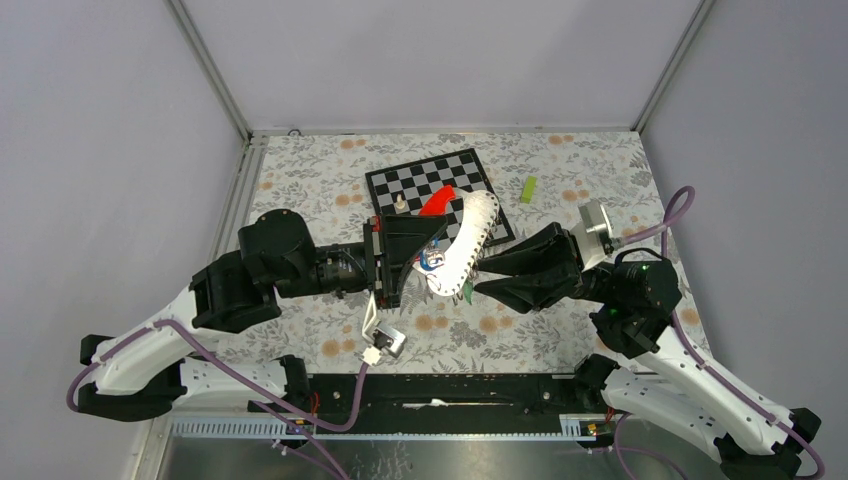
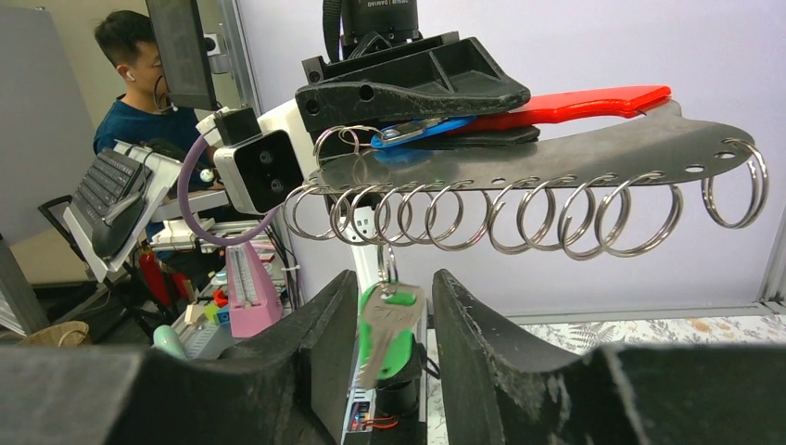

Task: Remove the keys from the keyring
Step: Adjust the key on the keyring.

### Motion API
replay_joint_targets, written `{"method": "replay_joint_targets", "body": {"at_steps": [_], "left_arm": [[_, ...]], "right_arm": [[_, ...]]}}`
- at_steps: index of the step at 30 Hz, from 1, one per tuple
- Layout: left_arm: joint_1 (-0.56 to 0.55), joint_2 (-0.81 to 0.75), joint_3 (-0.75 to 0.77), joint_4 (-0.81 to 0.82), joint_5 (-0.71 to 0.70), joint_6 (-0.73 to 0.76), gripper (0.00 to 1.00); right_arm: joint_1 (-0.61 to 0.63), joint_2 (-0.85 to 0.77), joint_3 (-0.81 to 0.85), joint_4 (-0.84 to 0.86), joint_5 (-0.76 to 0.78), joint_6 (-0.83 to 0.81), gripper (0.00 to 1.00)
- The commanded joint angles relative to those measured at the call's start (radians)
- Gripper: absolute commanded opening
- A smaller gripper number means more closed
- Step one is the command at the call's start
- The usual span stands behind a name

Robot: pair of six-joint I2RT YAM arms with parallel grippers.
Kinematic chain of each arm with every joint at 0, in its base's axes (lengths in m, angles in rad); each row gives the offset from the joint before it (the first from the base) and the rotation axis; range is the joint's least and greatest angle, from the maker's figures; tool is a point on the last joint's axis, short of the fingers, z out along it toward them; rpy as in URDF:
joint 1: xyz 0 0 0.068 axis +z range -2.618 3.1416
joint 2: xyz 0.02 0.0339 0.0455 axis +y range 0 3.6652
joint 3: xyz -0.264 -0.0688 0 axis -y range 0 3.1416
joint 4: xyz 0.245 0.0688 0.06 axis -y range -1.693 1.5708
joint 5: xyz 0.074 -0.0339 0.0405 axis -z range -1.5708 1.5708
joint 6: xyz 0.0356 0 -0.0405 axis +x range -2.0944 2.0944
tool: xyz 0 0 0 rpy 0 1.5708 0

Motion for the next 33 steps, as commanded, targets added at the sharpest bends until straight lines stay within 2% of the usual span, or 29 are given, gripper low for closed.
{"method": "replay_joint_targets", "body": {"at_steps": [1, 6, 29, 33], "left_arm": [[0.001, -0.001, 0.04, 0.063, 0.015, -0.003, 0.0], [0.001, 0.0, 0.038, 0.063, 0.015, -0.007, 0.0], [0.001, 0.012, 0.03, 0.066, 0.005, -0.008, 0.0], [0.001, 0.013, 0.03, 0.066, 0.002, -0.008, 0.0]], "right_arm": [[-0.003, -0.005, 0.004, 0.056, -0.015, 0.012, 0.41], [-0.002, -0.003, 0.008, 0.057, -0.014, 0.021, 0.35], [0.0, 0.019, 0.013, 0.089, -0.014, 0.045, 0.32], [-0.001, 0.024, 0.016, 0.092, -0.018, 0.052, 0.25]]}}
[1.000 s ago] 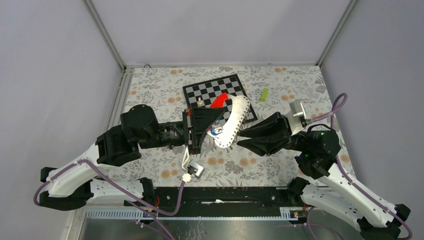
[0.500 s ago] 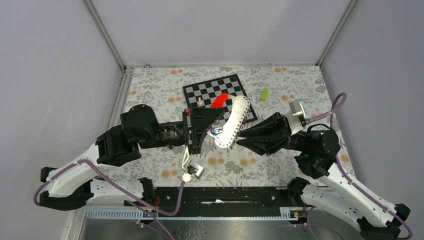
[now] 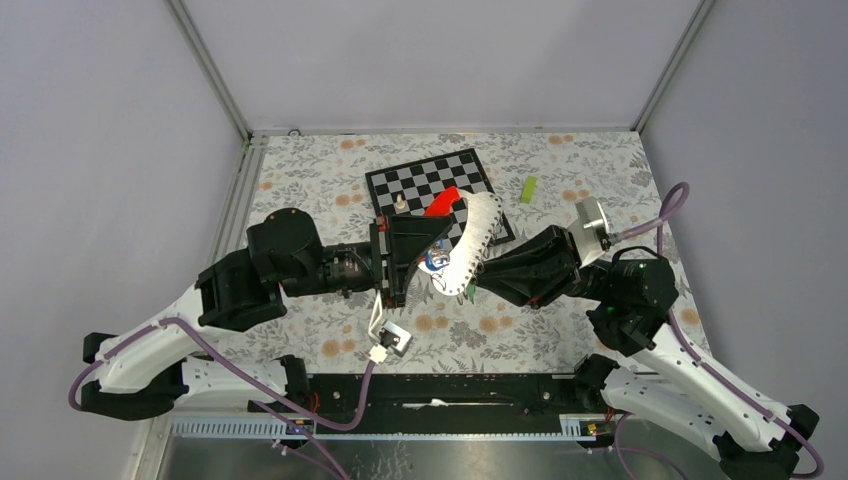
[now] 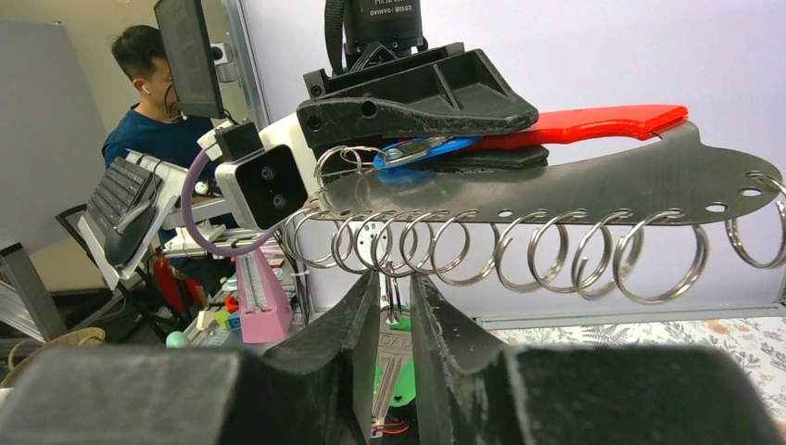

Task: Remove the keys from the keyring
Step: Adjust the key on the keyring.

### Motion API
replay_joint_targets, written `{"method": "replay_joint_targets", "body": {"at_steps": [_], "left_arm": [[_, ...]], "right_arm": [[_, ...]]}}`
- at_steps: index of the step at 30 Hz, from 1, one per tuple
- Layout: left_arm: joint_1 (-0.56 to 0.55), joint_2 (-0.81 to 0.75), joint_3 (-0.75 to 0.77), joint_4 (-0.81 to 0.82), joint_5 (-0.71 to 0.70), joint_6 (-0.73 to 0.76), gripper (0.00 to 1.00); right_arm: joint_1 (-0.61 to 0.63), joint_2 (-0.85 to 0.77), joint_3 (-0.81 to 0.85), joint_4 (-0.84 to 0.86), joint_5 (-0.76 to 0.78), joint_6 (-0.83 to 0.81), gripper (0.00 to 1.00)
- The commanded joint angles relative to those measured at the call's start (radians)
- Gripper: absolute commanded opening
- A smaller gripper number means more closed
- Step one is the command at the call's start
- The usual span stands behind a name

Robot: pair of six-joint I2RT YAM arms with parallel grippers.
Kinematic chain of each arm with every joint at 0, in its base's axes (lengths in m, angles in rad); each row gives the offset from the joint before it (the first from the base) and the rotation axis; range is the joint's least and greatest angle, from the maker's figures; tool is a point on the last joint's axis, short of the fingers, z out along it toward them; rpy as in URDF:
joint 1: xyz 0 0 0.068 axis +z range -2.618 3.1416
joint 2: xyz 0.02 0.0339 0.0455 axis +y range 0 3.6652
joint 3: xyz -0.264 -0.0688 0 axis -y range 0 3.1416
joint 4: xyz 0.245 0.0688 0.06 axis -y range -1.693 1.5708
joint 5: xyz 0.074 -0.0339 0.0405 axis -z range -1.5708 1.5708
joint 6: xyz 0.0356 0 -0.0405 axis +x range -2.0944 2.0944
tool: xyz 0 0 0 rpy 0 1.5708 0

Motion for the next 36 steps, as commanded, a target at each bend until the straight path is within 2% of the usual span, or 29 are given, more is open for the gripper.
{"method": "replay_joint_targets", "body": {"at_steps": [1, 7, 26, 36], "left_arm": [[0.001, -0.004, 0.029, 0.066, 0.002, 0.0, 0.0], [0.001, -0.011, 0.025, 0.066, -0.012, -0.002, 0.0], [0.001, -0.052, -0.005, 0.108, -0.067, -0.008, 0.0], [0.001, -0.086, -0.054, 0.14, -0.094, -0.039, 0.0]], "right_arm": [[-0.001, 0.004, 0.017, 0.061, -0.018, 0.018, 0.23], [0.001, -0.001, 0.013, 0.046, -0.024, 0.026, 0.15], [0.001, -0.047, 0.008, -0.045, -0.007, -0.011, 0.09], [0.001, -0.082, 0.021, -0.078, 0.023, -0.044, 0.0]]}}
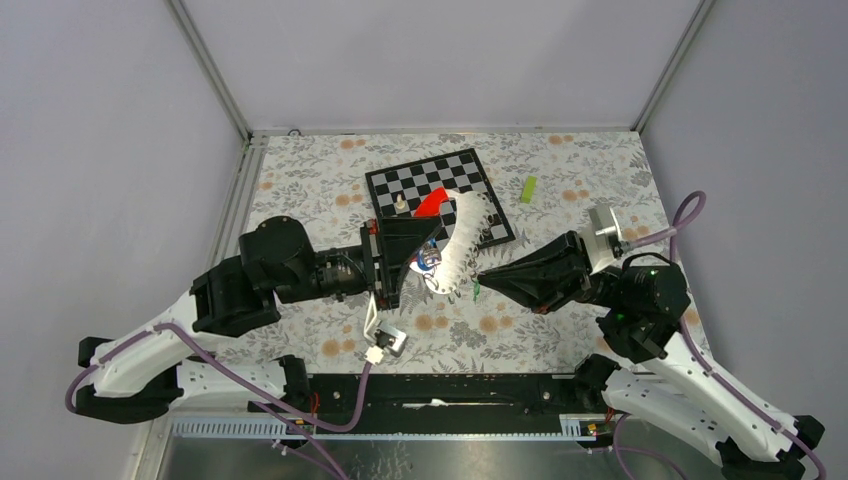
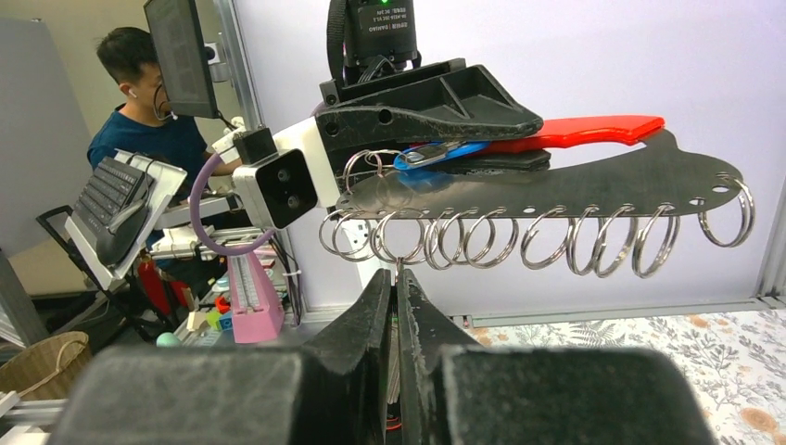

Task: Remove the keys from the keyring
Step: Adjust the key on the keyring.

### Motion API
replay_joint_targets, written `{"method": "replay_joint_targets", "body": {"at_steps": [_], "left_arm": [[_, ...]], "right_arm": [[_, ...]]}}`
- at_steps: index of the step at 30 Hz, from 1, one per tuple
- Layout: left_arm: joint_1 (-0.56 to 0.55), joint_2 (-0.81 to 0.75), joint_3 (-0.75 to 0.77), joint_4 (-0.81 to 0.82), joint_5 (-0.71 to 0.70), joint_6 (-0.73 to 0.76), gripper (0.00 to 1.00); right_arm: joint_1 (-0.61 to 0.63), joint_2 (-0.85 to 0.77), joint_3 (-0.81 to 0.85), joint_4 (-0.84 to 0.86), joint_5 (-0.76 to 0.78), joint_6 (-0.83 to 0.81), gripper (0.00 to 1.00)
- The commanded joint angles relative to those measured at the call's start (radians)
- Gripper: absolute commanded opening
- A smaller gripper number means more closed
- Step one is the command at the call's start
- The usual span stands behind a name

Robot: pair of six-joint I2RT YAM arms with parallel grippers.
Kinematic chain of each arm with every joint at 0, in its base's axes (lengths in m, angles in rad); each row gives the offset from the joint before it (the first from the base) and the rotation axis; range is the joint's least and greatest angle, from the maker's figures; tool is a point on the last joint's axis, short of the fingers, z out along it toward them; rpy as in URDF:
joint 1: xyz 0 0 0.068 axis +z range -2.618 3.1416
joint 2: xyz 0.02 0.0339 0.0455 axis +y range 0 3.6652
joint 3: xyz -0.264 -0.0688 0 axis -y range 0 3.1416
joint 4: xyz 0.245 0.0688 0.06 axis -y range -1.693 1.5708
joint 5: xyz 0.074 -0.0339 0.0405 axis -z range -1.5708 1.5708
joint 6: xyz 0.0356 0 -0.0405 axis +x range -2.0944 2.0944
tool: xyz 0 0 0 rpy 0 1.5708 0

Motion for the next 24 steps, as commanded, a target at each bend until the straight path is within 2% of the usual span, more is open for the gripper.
{"method": "replay_joint_targets", "body": {"at_steps": [1, 14, 21, 22, 23, 24], "left_arm": [[0.001, -0.044, -0.013, 0.127, -0.036, -0.031, 0.0], [0.001, -0.111, -0.142, 0.203, -0.013, -0.15, 0.01], [0.001, -0.138, -0.187, 0.21, 0.039, -0.284, 0.35], [0.001, -0.141, -0.192, 0.209, 0.05, -0.307, 0.5], [0.001, -0.143, -0.195, 0.209, 0.06, -0.334, 0.71], [0.001, -0.145, -0.199, 0.209, 0.07, -0.364, 0.89]], "right_arm": [[0.001, -0.028, 0.028, -0.017, 0.009, -0.028, 0.0], [0.0, 0.002, 0.195, -0.221, 0.001, -0.063, 0.0], [0.001, 0.012, 0.251, -0.294, 0.012, -0.114, 0.0], [0.001, 0.012, 0.262, -0.318, 0.014, -0.129, 0.0], [0.001, 0.013, 0.273, -0.342, 0.014, -0.144, 0.0], [0.001, 0.011, 0.283, -0.366, 0.014, -0.158, 0.0]]}}
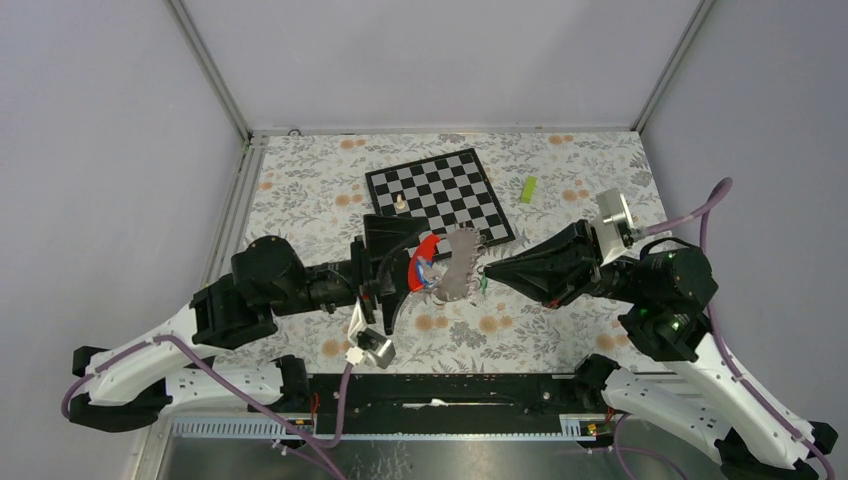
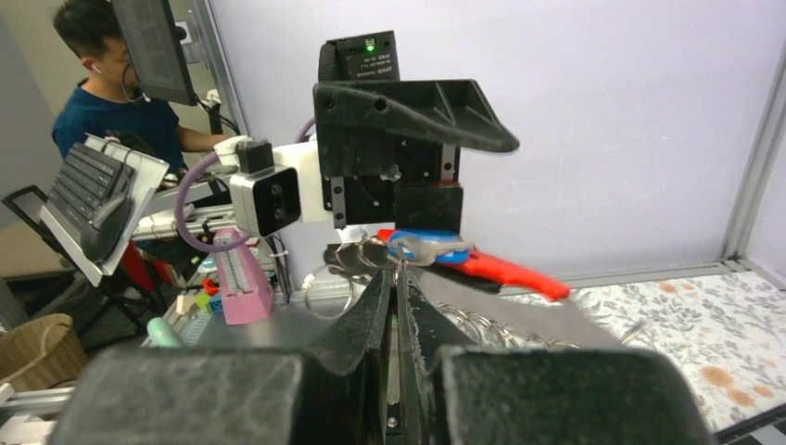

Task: Remove the keys from the keyring
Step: Adjust the key on the keyring.

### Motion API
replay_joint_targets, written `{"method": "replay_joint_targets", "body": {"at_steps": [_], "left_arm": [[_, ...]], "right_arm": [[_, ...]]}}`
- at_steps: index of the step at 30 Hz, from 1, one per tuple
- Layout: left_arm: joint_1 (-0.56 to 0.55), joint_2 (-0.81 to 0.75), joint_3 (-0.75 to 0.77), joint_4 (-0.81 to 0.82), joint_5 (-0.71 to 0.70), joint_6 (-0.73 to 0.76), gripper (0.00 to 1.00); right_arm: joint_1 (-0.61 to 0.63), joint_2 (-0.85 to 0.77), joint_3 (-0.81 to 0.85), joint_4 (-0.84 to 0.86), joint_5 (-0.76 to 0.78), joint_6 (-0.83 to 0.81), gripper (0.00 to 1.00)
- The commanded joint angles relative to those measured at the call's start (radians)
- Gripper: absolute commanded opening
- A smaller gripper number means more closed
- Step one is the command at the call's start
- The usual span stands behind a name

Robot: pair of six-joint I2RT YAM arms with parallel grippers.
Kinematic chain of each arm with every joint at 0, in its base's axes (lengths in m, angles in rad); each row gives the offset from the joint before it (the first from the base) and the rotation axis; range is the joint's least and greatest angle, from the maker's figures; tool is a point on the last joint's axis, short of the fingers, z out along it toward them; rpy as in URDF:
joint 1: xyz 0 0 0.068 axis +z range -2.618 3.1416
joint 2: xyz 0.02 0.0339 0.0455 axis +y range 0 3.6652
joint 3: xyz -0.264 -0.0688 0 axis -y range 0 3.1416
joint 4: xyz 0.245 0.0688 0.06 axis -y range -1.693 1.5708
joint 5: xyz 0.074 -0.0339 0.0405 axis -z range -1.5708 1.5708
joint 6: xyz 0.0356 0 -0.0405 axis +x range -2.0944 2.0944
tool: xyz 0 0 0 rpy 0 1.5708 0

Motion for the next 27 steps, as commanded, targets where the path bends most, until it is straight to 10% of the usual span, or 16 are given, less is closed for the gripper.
{"method": "replay_joint_targets", "body": {"at_steps": [1, 17, 27], "left_arm": [[0.004, -0.026, -0.011, 0.074, 0.066, -0.17, 0.98], [0.004, -0.157, -0.13, 0.061, 0.08, -0.748, 0.99], [0.004, -0.176, -0.201, 0.271, -0.15, -1.135, 0.99]], "right_arm": [[0.0, -0.01, 0.091, -0.074, 0.001, -0.081, 0.0], [0.0, -0.021, 0.272, -0.523, 0.045, -0.343, 0.0], [0.001, -0.026, 0.3, -0.6, 0.056, -0.425, 0.0]]}}
